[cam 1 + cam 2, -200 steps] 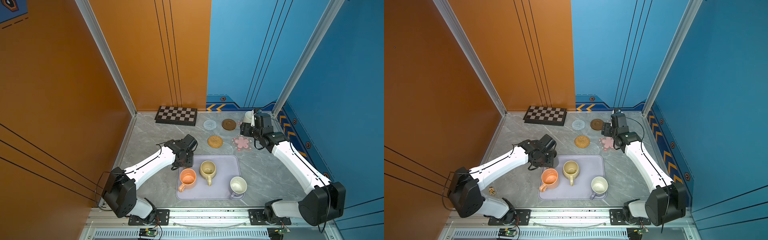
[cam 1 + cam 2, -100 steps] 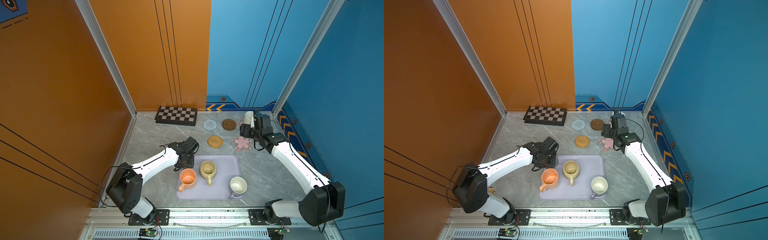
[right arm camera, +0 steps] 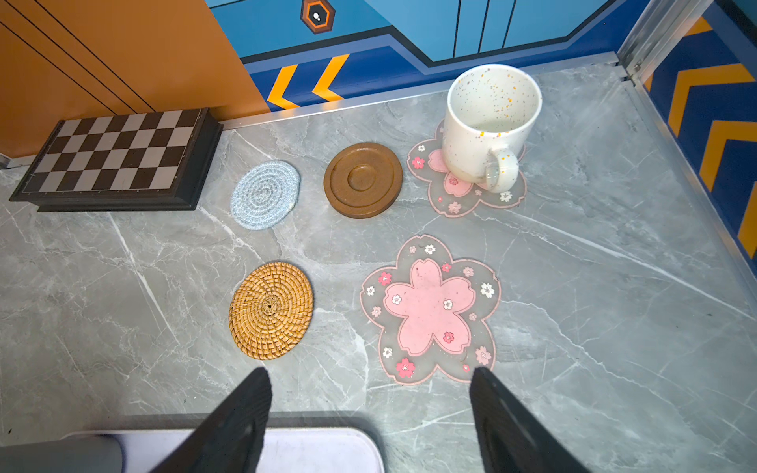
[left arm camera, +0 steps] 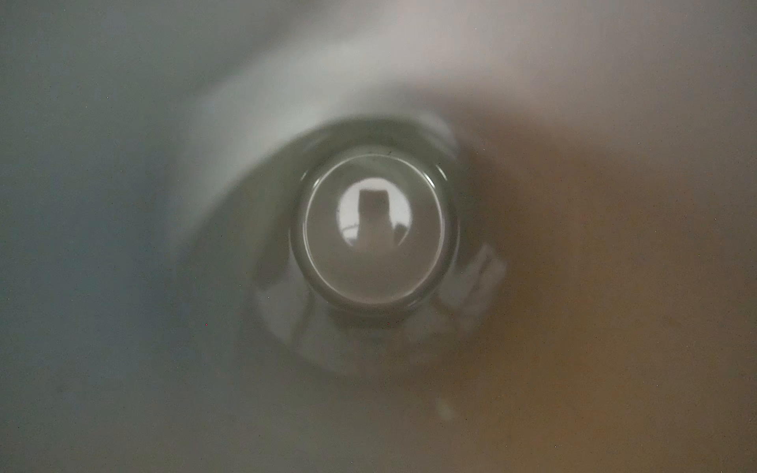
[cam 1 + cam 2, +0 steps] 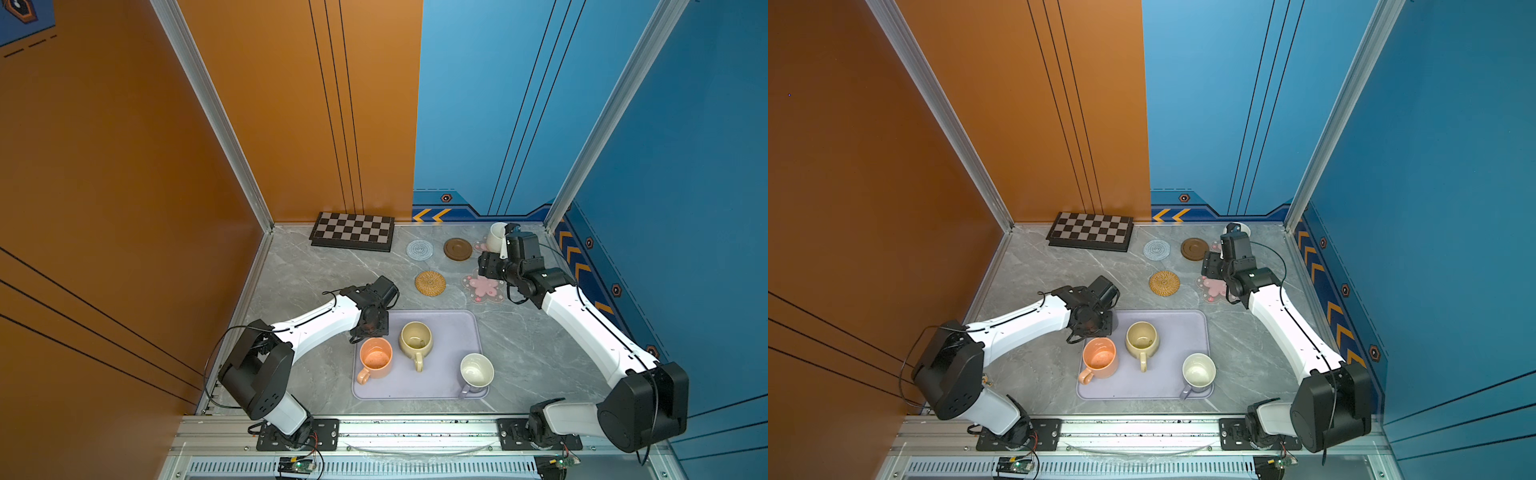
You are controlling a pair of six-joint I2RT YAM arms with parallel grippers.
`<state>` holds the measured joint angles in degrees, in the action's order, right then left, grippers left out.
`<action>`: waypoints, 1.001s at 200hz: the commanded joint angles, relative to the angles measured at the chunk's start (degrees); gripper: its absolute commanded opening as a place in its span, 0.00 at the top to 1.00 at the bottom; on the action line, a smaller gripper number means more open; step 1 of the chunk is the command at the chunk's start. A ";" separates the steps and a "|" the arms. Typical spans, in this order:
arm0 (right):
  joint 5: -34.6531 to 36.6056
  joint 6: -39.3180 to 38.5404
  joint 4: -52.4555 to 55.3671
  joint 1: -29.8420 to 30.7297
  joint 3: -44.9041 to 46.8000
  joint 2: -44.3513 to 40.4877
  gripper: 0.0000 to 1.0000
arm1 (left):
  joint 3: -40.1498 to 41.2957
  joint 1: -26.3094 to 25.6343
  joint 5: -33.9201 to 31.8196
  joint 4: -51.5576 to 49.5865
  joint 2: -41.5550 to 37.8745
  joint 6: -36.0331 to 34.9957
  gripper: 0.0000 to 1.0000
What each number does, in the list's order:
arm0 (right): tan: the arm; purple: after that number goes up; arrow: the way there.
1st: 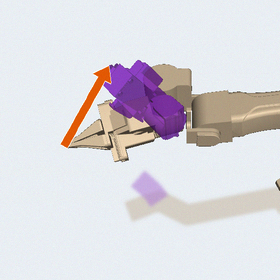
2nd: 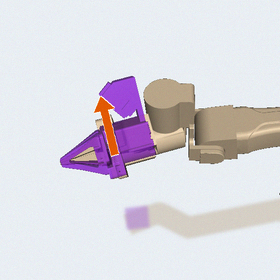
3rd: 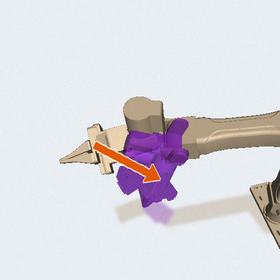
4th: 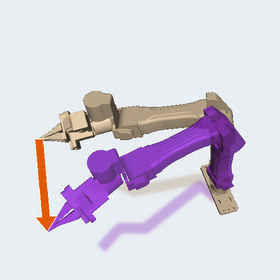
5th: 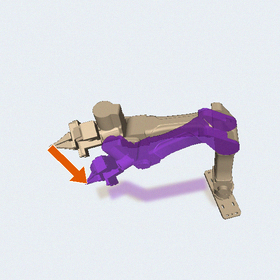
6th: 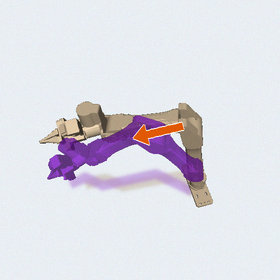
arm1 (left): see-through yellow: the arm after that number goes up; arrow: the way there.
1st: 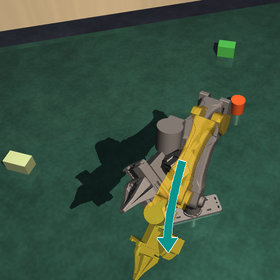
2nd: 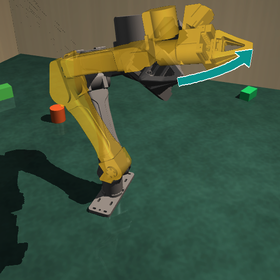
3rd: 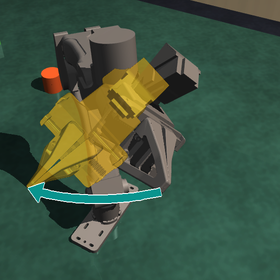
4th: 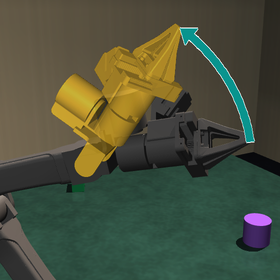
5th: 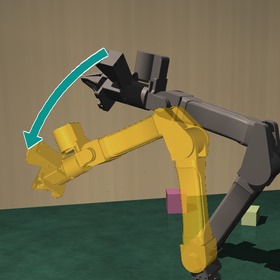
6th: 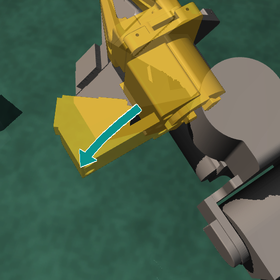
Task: Place cups on coasters
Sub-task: Pick up the cup from the tray.
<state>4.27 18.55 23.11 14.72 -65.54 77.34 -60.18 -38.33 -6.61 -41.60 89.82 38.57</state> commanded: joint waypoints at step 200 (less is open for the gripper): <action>-0.39 0.63 0.70 -0.74 1.96 -3.08 0.21 | -6.61 -0.52 -4.29 -0.48 -2.78 -11.43 1.00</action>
<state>4.29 18.52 23.16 14.55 -64.62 75.94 -62.87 -38.70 -9.02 -42.57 87.96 30.85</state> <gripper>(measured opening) 0.785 0.152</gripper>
